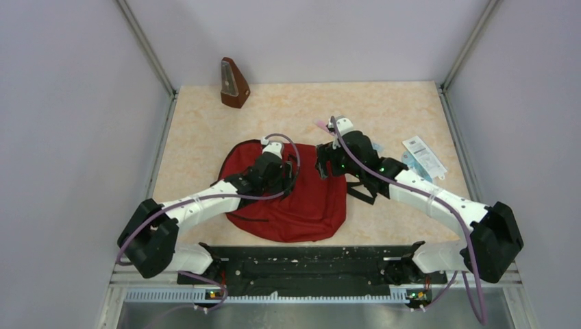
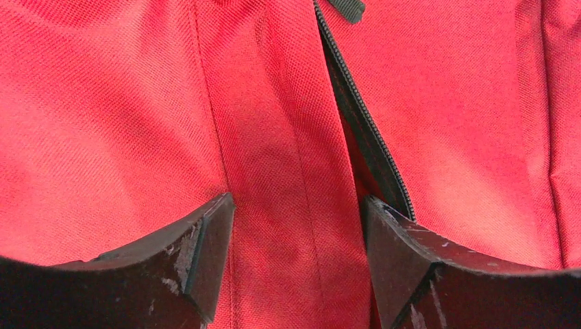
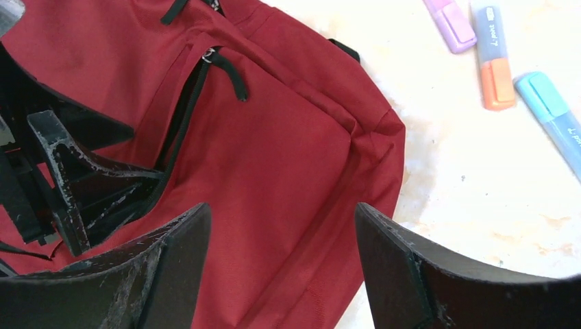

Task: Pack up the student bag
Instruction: Adjust the student bag at the center of the board.

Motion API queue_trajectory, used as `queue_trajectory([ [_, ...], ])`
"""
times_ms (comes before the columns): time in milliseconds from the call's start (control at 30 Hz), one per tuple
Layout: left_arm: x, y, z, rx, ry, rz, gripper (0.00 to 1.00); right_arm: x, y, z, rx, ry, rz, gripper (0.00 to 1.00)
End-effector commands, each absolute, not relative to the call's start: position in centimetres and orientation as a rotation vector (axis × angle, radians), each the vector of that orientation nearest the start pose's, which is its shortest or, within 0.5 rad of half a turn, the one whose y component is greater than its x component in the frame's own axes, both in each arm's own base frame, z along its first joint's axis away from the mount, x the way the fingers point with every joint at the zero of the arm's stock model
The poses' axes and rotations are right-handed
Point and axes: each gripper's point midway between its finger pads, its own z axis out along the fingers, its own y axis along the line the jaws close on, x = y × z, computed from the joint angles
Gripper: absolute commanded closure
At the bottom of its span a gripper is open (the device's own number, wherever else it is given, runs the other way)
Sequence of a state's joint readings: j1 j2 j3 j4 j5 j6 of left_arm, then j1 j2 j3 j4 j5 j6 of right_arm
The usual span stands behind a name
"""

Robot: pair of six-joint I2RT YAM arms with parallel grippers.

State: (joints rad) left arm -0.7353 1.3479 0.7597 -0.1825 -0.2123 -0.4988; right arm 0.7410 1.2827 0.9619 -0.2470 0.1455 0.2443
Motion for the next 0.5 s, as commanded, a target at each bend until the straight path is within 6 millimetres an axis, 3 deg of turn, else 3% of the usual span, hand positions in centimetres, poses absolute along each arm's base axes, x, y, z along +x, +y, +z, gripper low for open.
queue_trajectory([
  [0, 28.1, -24.5, 9.6, 0.170, 2.312, -0.466, 0.26, 29.3, 25.4, 18.2, -0.432, 2.102, 0.481, 0.25],
  [200, 28.3, -20.3, 6.9, 0.117, 2.425, -0.126, 0.25, 29.2, 25.6, 17.9, -0.439, 2.109, 0.494, 0.26],
  [300, 27.8, -19.5, 6.5, 0.123, 2.439, -0.086, 0.26, 29.2, 25.7, 17.6, -0.442, 2.114, 0.497, 0.26],
  [400, 27.5, -18.6, 6.5, 0.107, 2.427, -0.061, 0.48, 29.1, 26.0, 17.2, -0.435, 2.124, 0.516, 0.27],
  [467, 27.2, -17.3, 6.3, 0.077, 2.424, 0.003, 0.57, 28.9, 26.5, 17.0, -0.428, 2.134, 0.550, 0.28],
])
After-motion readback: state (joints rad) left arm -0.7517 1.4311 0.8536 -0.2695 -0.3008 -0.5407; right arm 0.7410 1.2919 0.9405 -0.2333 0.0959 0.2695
